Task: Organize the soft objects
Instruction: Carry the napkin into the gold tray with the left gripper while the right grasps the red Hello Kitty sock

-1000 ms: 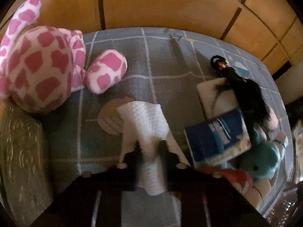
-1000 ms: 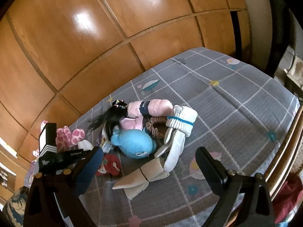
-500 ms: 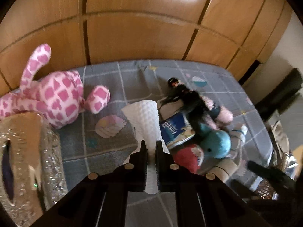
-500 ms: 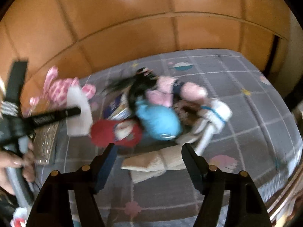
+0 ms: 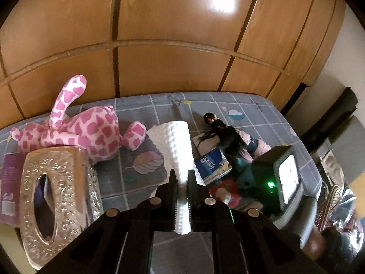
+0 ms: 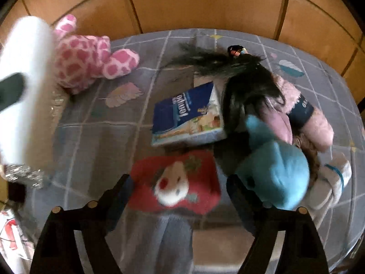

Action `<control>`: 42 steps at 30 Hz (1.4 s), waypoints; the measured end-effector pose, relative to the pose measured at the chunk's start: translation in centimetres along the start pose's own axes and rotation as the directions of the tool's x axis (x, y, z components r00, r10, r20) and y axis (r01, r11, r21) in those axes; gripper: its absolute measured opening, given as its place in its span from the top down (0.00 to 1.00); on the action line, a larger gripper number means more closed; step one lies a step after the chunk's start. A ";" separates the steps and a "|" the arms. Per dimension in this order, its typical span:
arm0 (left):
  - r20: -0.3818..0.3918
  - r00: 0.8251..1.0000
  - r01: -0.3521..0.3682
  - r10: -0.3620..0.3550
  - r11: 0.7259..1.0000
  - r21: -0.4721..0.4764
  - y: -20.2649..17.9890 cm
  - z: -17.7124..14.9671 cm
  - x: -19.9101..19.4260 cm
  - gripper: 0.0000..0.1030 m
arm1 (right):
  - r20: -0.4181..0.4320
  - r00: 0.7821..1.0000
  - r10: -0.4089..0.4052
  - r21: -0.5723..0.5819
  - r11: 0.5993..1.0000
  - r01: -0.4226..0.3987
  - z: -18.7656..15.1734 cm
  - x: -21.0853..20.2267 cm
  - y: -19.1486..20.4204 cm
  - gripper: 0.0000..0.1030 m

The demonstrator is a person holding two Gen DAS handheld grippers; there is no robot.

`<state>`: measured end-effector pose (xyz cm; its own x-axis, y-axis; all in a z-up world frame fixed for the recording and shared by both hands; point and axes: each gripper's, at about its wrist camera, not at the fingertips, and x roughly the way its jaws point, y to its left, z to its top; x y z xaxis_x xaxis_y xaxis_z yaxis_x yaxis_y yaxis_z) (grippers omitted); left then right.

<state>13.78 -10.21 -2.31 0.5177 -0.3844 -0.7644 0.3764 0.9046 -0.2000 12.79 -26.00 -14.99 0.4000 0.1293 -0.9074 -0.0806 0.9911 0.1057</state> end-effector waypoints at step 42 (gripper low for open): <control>0.015 0.896 -0.365 0.444 0.755 -0.544 29.7 -7.6 -13.0 0.92 | 0.024 0.996 -0.087 -0.084 0.993 0.089 -1.1 1.0 1.6 0.59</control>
<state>12.42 23.09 -3.00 0.6425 0.0548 -0.7643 -0.3229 0.9239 -0.2052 12.02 -24.28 -16.17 0.4270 0.0435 -0.9032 -0.1216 0.9925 -0.0097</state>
